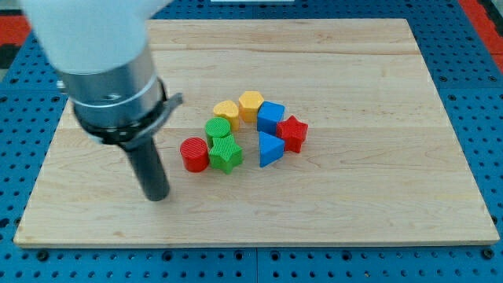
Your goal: Slightly move the red circle into the green star to the right
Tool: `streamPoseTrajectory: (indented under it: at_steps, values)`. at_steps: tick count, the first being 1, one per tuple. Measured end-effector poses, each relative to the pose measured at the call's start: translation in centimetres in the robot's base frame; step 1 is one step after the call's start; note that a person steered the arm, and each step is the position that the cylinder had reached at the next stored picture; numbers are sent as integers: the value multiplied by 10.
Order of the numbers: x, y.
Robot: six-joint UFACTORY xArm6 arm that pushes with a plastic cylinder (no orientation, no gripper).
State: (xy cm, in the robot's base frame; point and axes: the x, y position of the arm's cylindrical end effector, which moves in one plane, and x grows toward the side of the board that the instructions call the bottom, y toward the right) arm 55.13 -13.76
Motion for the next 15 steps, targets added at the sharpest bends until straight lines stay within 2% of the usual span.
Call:
streamPoseTrajectory:
  at_steps: [1, 2, 5, 8, 11, 14, 15]
  values:
    - [-2, -45]
    - [-20, -47]
    - [-27, 4]
    - [-57, -4]
    - [-58, 45]
    - [-53, 53]
    - [-18, 48]
